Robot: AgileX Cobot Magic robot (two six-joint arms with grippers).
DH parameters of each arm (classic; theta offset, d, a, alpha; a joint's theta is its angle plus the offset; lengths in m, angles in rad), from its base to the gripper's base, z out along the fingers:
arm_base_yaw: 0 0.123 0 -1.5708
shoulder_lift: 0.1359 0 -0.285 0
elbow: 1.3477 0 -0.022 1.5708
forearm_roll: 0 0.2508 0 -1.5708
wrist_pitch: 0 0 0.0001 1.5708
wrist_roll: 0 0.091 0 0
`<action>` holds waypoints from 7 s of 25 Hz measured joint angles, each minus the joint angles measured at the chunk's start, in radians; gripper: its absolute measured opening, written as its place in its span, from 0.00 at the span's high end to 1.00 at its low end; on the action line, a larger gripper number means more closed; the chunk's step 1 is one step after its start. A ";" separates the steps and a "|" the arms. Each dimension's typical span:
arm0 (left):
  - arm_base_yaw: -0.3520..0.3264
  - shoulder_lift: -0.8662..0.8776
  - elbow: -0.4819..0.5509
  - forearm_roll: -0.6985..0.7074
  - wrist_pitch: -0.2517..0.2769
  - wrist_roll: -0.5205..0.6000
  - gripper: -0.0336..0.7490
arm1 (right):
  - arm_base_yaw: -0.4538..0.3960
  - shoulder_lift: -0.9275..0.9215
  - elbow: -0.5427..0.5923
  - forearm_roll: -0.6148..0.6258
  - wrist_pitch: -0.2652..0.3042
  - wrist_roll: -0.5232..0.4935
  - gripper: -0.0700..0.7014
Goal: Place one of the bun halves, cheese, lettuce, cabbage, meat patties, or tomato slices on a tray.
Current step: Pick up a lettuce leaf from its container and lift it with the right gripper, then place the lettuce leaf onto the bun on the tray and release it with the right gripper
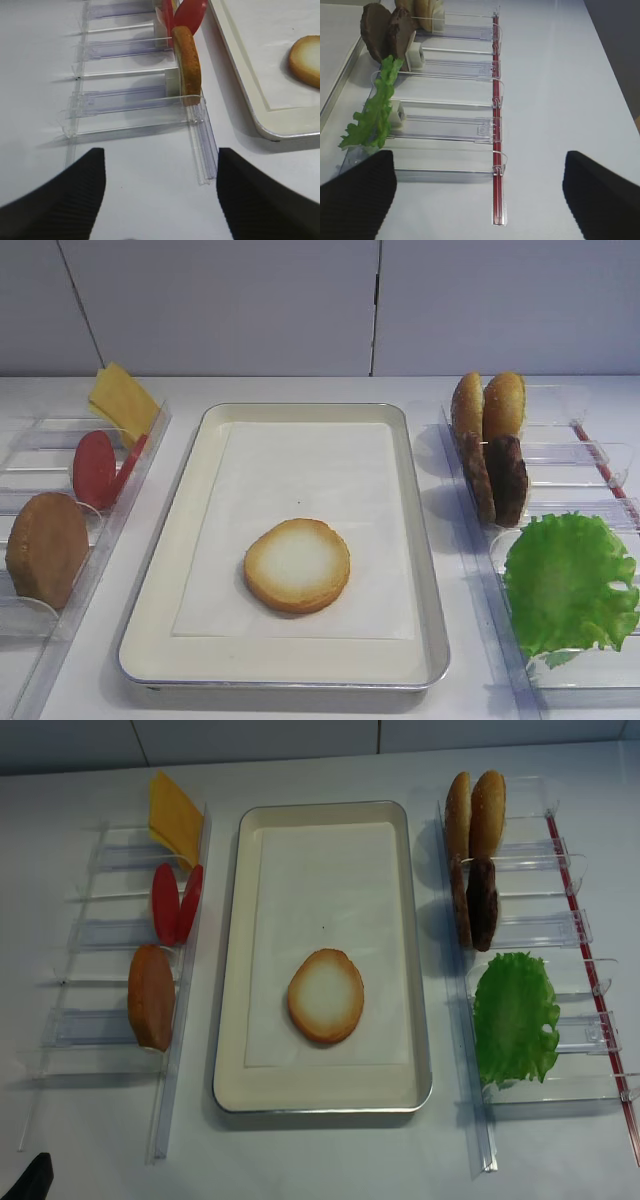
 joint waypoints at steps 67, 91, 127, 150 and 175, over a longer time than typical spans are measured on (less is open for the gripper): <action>0.000 0.000 0.000 0.005 0.000 -0.008 0.38 | 0.000 0.600 -0.171 0.547 -0.038 -0.131 0.01; 0.000 0.000 0.000 0.008 0.000 -0.008 0.38 | 0.000 1.062 -0.171 0.716 -0.160 -0.376 0.01; 0.000 0.000 0.000 0.008 0.000 -0.009 0.38 | 0.002 1.204 -0.171 0.765 -0.217 -0.414 0.85; 0.000 0.000 0.000 0.008 0.000 -0.009 0.38 | 0.002 0.995 -0.603 0.760 0.044 -0.270 0.85; 0.000 0.000 0.000 0.009 0.000 -0.009 0.38 | 0.551 1.488 -0.619 0.662 -0.325 -0.184 0.85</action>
